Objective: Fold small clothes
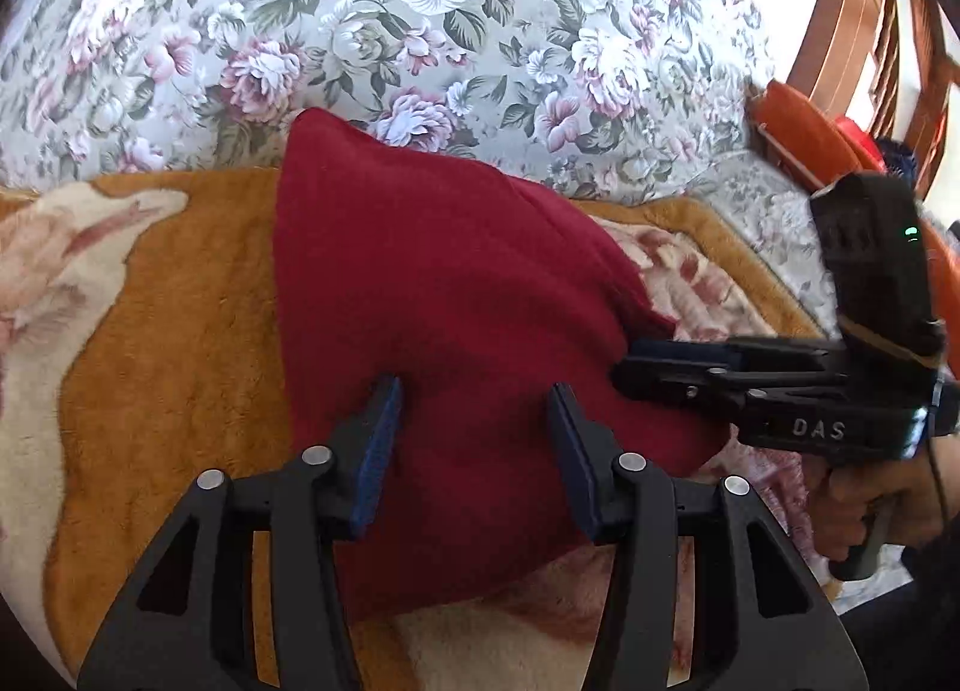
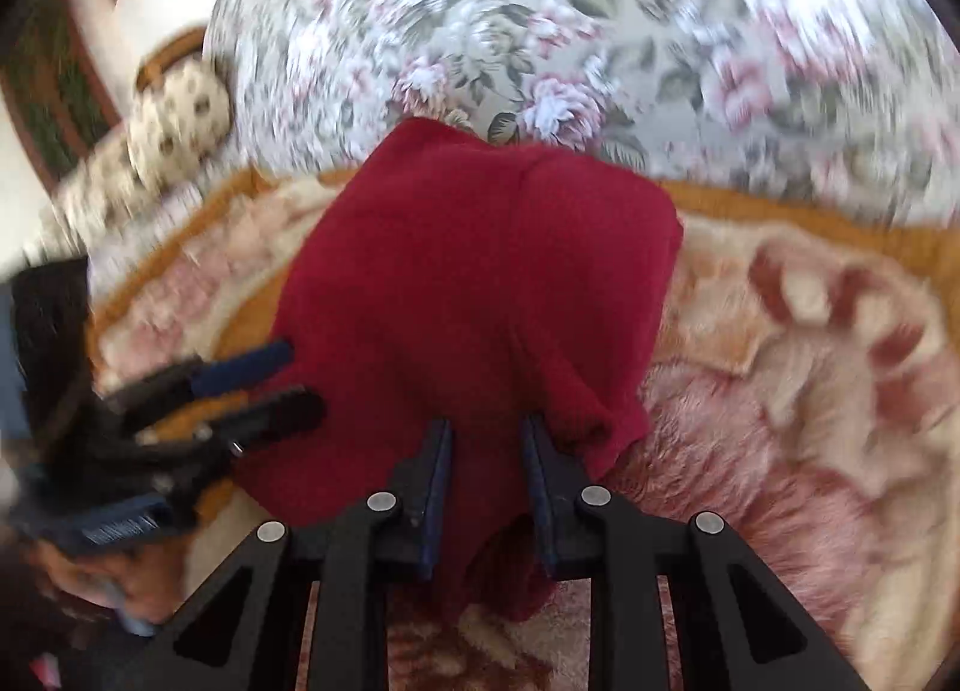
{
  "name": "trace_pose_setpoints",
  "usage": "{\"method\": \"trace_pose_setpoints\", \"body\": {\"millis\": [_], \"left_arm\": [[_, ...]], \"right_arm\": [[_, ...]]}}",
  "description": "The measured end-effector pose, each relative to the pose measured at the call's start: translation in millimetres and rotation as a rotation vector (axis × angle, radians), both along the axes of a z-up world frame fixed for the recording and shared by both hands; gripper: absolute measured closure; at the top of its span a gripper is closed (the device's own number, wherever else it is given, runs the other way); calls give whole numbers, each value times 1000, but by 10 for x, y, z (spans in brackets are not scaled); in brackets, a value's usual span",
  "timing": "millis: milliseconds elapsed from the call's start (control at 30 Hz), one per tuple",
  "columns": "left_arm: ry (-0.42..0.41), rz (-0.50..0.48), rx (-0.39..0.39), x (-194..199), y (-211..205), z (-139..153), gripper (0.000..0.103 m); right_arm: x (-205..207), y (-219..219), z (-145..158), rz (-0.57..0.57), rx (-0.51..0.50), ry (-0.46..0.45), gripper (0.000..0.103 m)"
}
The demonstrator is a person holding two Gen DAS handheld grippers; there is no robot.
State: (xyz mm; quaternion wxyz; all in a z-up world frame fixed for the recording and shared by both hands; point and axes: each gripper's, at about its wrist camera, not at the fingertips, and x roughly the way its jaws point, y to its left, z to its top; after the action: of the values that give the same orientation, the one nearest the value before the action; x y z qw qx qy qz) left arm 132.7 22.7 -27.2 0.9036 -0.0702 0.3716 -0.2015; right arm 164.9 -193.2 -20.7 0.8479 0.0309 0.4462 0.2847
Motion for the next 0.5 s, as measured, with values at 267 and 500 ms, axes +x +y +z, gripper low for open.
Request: {"method": "trace_pose_setpoints", "body": {"millis": [267, 500], "left_arm": [[46, 25, -205, 156, 328, 328, 55], [114, 139, -126, 1175, 298, 467, 54]], "right_arm": [[-80, 171, 100, -5, -26, -38, 80], [1, 189, 395, -44, 67, -188, 80]]}}
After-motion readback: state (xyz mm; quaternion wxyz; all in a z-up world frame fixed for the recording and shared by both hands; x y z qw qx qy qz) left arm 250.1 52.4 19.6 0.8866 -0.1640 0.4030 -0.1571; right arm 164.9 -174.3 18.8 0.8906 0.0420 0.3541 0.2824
